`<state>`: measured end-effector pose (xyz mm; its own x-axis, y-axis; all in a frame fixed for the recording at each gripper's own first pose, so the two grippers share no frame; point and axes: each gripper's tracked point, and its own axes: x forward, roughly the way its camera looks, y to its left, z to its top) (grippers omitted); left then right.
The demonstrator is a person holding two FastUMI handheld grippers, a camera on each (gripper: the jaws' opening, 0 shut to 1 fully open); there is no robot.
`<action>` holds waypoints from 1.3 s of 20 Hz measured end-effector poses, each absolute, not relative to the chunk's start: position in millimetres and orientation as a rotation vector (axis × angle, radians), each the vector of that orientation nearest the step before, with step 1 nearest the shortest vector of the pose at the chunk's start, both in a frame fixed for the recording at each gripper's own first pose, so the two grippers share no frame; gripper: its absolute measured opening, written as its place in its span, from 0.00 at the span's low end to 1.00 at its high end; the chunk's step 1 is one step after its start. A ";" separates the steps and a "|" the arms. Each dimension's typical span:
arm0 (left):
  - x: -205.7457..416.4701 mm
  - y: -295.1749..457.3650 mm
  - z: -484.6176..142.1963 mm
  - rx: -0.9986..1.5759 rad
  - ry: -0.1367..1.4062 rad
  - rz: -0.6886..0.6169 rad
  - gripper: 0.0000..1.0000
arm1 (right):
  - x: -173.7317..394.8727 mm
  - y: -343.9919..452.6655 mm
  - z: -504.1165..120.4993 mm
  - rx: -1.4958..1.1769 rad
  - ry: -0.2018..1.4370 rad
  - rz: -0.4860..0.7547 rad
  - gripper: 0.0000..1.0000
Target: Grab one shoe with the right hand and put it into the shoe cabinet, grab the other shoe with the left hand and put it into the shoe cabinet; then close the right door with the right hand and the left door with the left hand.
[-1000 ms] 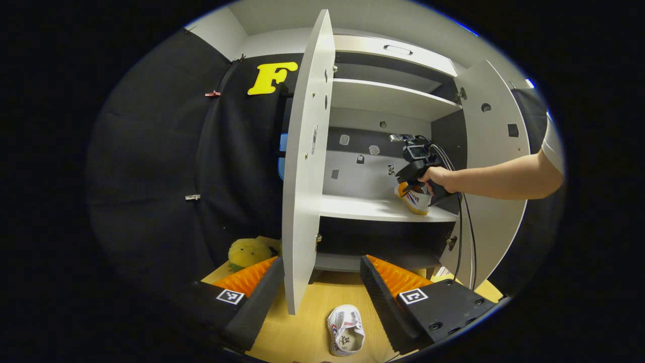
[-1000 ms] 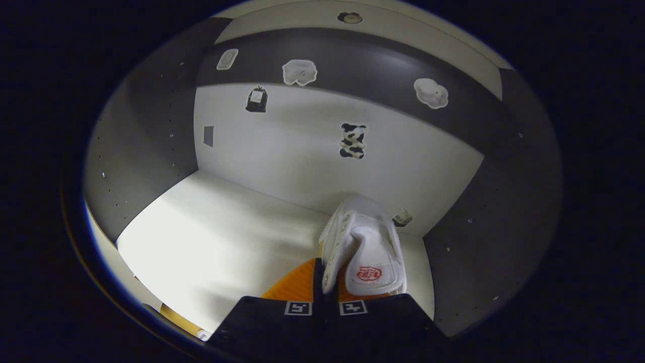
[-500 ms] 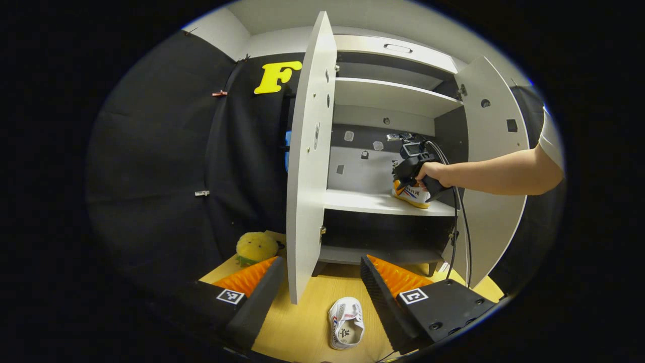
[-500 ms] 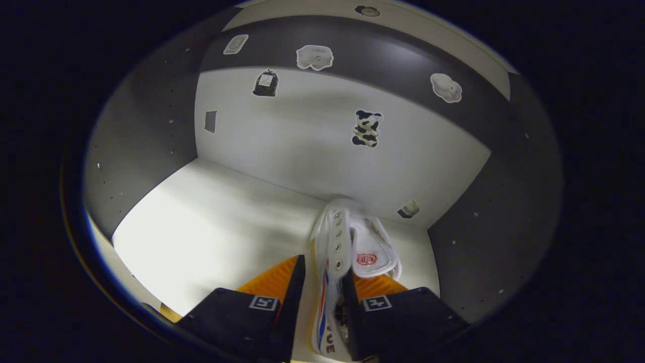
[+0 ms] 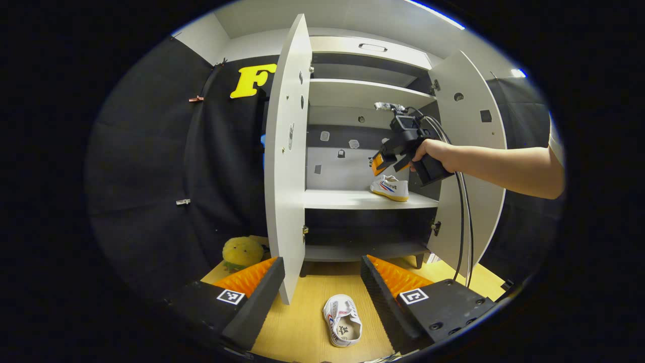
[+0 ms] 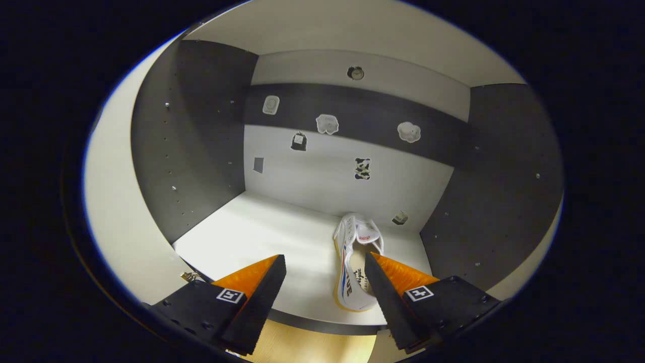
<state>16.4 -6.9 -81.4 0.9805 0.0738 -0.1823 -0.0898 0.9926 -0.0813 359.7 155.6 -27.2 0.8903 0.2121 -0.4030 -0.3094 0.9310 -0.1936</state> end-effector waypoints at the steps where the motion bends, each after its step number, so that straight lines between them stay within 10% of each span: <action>1: 15.3 -8.8 -83.4 -0.092 0.180 0.064 0.95 | 347.9 153.7 -20.0 -0.244 0.359 0.272 0.99; 13: 1.5 -7.1 -199.4 -0.110 0.395 -0.094 0.96 | 174.4 100.3 -46.6 -0.122 0.214 0.207 0.98; 26: 44.0 -40.8 -350.6 -0.036 0.620 -0.175 0.96 | -7.7 8.9 -211.0 -0.029 0.537 0.022 0.98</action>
<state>44.0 -40.8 -350.6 0.7997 -0.1743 -0.5746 0.1528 0.9845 -0.0861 -7.7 8.9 -211.0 0.8592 0.0130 -0.5115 -0.0284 0.9993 -0.0224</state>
